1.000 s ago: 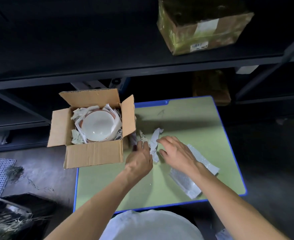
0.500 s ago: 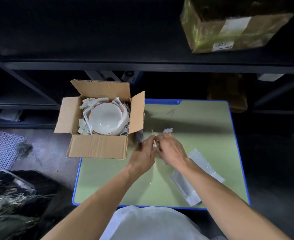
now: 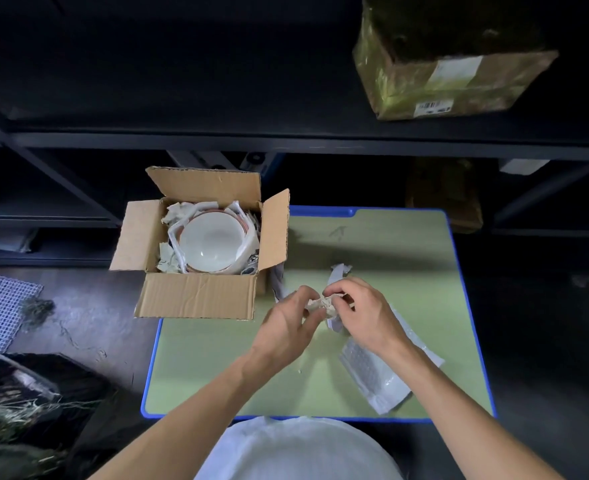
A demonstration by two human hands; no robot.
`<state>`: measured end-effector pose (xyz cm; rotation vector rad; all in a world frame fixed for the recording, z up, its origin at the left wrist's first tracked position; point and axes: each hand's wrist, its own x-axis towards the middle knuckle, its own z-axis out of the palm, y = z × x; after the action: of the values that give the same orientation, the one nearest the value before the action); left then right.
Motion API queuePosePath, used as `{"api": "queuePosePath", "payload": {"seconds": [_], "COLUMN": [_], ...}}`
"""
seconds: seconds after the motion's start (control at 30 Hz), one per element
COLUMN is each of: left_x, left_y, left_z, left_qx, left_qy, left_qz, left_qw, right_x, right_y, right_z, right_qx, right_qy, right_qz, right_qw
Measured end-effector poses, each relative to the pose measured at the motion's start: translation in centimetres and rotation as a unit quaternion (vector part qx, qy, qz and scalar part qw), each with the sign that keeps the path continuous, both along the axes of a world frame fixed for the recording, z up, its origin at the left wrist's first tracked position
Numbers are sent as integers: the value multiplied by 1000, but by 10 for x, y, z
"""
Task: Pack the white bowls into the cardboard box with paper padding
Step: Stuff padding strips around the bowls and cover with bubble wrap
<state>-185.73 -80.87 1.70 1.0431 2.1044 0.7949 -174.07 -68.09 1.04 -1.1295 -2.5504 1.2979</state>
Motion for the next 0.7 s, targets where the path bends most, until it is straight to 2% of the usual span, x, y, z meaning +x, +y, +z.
{"api": "queuePosePath", "payload": {"seconds": [0.1, 0.17, 0.33, 0.43, 0.6, 0.7], "left_x": [7, 8, -2, -17, -49, -70], "left_y": [-9, -17, -40, -54, -63, -62], "left_z": [20, 35, 67, 79, 82, 75], "left_qx": [21, 38, 100, 117, 155, 144], "left_qy": [1, 2, 25, 53, 90, 110], "left_qz": [2, 17, 44, 61, 109, 138], "left_qw": [1000, 999, 994, 990, 978, 974], "right_x": [4, 7, -3, -23, -65, -93], "right_y": [-5, -9, -20, -23, -30, -30], "right_z": [20, 36, 71, 89, 103, 109], "right_qx": [-19, -65, -105, -74, 52, 102], "right_qy": [57, 88, 115, 129, 126, 97], "right_qz": [10, 30, 96, 112, 158, 189], "right_qw": [998, 993, 983, 982, 978, 972]}}
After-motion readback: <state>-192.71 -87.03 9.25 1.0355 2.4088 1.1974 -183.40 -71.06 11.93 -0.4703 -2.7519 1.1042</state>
